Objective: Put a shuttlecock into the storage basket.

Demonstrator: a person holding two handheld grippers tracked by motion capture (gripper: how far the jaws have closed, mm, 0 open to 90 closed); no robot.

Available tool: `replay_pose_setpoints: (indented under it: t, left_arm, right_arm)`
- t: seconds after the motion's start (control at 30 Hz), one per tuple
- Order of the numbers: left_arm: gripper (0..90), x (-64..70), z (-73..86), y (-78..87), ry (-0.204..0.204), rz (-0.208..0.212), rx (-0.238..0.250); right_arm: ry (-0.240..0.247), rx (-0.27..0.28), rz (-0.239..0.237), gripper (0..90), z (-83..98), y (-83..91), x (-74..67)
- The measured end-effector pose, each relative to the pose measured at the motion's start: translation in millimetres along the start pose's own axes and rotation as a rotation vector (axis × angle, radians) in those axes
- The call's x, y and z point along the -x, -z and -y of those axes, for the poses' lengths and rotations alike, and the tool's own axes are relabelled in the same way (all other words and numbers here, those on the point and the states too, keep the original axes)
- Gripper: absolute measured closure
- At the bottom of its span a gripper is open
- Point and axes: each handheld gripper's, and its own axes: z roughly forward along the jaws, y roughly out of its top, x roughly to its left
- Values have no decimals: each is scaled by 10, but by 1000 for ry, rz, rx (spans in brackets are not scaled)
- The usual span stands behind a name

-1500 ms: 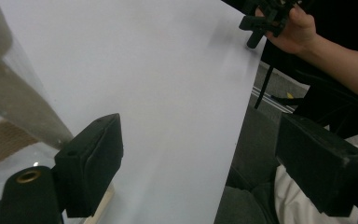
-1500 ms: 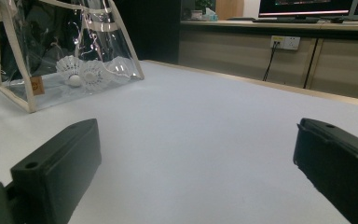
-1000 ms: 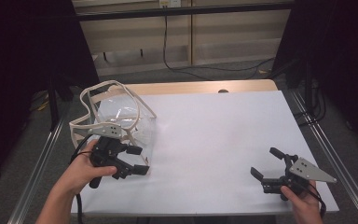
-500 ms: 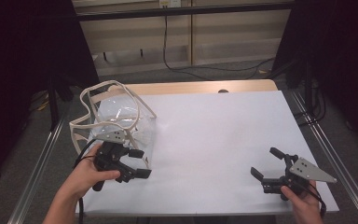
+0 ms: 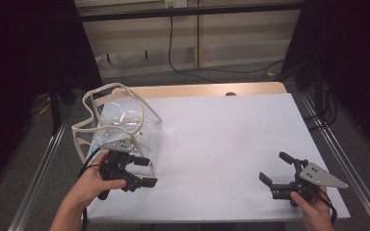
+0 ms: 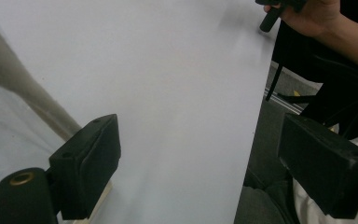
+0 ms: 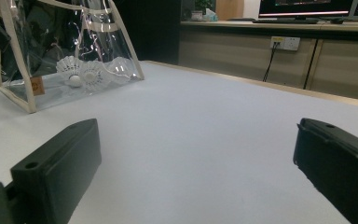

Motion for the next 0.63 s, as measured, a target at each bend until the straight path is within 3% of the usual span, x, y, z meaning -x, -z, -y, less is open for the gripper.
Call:
replay_pose_setpoints:
  t: [0.3,0.63]
  left_arm:
    - [131,-14,90,-53,12,-2,3]
    - [123,-38,216,-139,-7,-19,-13]
  right_arm:
    - [0,1,0,6,0,-1,-2]
    - [2,0,-1,6,0,-2,-3]
